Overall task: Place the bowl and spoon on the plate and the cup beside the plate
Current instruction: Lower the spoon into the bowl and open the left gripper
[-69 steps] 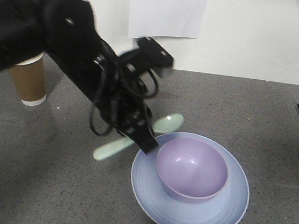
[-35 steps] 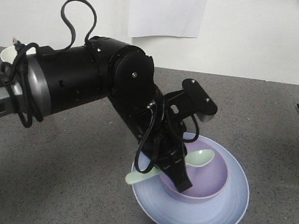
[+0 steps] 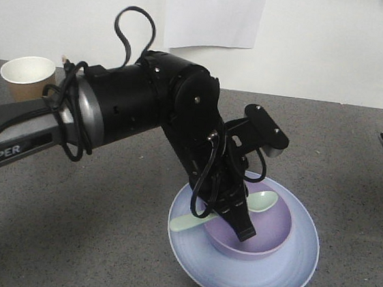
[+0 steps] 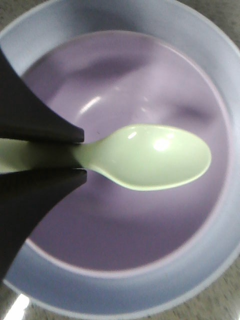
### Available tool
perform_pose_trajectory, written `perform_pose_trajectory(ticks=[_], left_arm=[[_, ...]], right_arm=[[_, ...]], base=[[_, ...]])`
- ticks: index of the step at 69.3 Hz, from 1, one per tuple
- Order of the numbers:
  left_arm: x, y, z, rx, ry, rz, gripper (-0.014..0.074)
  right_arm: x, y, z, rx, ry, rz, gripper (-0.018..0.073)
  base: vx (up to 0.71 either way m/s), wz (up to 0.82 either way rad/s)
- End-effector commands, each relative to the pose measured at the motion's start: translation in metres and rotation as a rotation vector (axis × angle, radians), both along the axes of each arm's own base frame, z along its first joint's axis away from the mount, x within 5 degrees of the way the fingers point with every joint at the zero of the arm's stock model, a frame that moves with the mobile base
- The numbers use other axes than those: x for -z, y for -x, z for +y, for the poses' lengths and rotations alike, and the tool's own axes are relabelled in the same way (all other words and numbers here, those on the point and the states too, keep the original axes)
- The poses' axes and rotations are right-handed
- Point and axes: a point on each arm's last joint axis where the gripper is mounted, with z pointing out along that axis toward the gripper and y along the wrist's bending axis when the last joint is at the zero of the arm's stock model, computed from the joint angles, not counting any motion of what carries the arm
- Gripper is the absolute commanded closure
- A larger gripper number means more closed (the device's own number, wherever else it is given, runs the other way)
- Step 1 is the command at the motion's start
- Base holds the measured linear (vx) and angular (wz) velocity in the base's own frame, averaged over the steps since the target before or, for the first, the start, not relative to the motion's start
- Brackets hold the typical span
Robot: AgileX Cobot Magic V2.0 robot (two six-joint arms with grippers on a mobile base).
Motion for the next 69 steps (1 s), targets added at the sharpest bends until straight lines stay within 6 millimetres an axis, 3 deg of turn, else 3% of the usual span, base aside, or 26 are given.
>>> perform_pose_trajectory(ticks=[1,40,54,69], left_arm=[[-0.0318,0.0038,0.0045,-0.034,0.056,-0.073,0.0603],[-0.0326,0.0057,0.0021,-0.044,0.086,-0.045,0.0568],[-0.0326,0.0056,0.0023,-0.058,0.087,-0.040,0.0491],[-0.0326,0.0056,0.0023,-0.058,0.087,-0.040,0.0347]], right_arm=[[-0.0128,-0.0005,-0.0006,0.002,-0.014,-0.094,0.0095],[-0.0128,-0.0005,-0.0005,0.005,-0.019,-0.093,0.0095],[-0.0128,-0.0005,-0.0005,0.005,-0.019,-0.093,0.0095],[-0.0128,-0.0005,-0.0005,0.005,-0.019,-0.093,0.0095]], base=[[0.00,0.00],[0.00,0.00],[0.00,0.00],[0.00,0.00]])
